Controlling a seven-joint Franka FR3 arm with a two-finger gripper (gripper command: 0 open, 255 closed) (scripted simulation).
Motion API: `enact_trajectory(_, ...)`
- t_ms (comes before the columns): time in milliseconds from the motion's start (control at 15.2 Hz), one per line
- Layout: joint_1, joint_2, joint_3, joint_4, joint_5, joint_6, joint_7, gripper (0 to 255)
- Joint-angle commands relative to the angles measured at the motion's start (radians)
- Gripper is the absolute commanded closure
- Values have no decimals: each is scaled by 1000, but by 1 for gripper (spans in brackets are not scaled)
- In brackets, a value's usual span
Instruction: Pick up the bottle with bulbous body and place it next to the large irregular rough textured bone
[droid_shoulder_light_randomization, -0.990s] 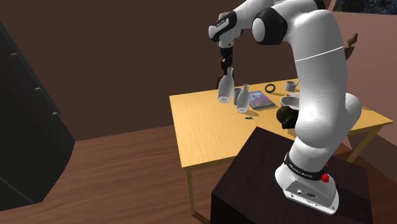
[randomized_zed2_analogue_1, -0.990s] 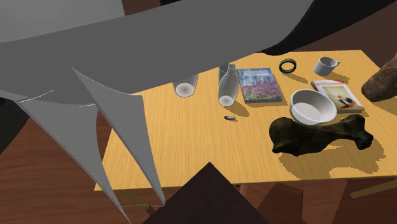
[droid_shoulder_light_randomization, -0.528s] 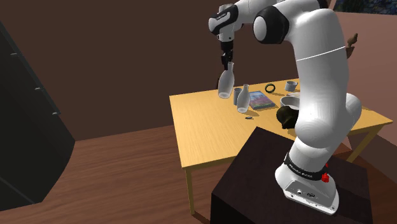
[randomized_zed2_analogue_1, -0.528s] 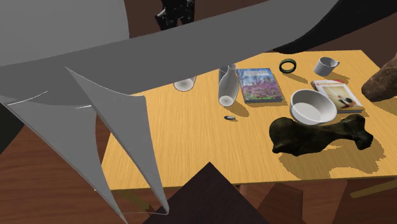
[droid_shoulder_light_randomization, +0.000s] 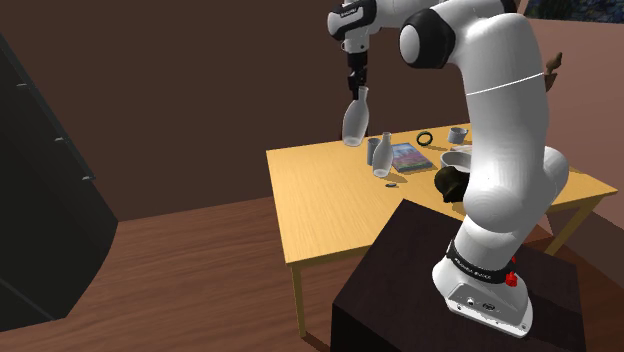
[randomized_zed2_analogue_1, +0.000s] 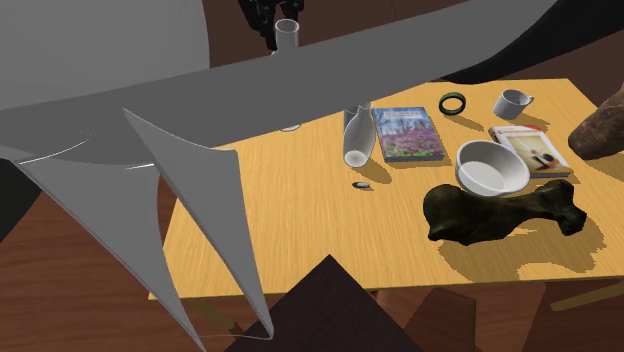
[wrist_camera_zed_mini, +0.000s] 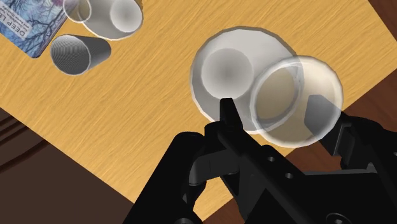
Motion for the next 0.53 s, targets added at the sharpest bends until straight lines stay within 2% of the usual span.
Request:
enact_trajectory(0,-2,-7,-2,19,-2,-25,-2,255)
enact_trajectory(396,-13,2,-3,106,0,-103,-4,255)
enact_trajectory(462,-16,-25,-10,64,-7,-86,-20,255)
